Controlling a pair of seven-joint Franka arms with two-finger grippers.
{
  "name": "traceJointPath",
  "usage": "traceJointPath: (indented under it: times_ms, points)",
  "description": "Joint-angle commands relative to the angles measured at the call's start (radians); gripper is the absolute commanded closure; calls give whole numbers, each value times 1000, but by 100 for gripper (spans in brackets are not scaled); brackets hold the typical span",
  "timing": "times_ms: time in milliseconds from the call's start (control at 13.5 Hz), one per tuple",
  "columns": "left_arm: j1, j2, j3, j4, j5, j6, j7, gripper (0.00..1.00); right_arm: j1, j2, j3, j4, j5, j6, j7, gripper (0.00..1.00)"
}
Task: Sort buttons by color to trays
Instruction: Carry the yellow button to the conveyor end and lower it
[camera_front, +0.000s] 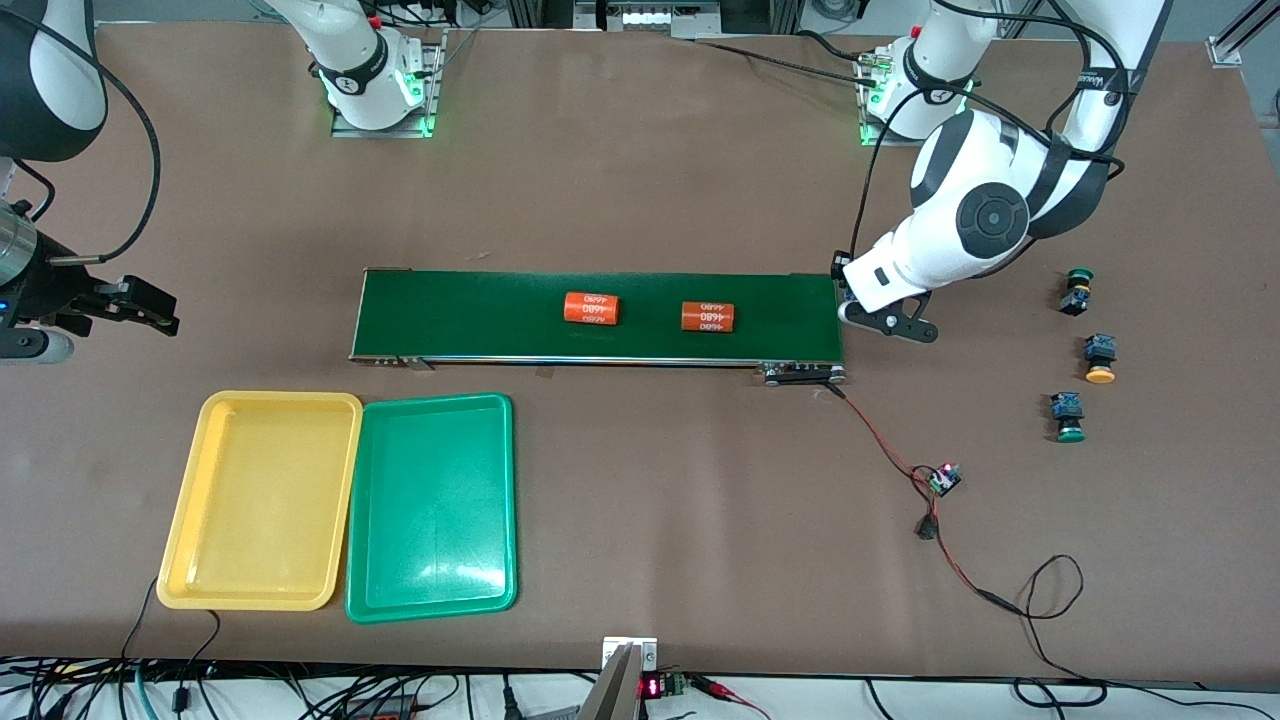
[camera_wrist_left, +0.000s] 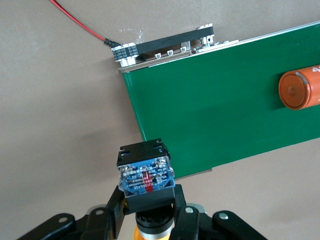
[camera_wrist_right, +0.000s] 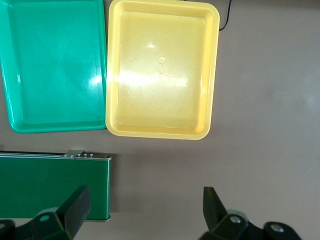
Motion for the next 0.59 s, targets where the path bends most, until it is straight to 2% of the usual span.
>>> traceJointPath:
  times_ms: [0,519]
  points:
    - [1,7,1,4,-39,11,1,100,1,1,3,2,-2,-9,2,0]
    - [-1,22,1,-6,-39,58,3,100,2,1,3,2,-2,-9,2,0]
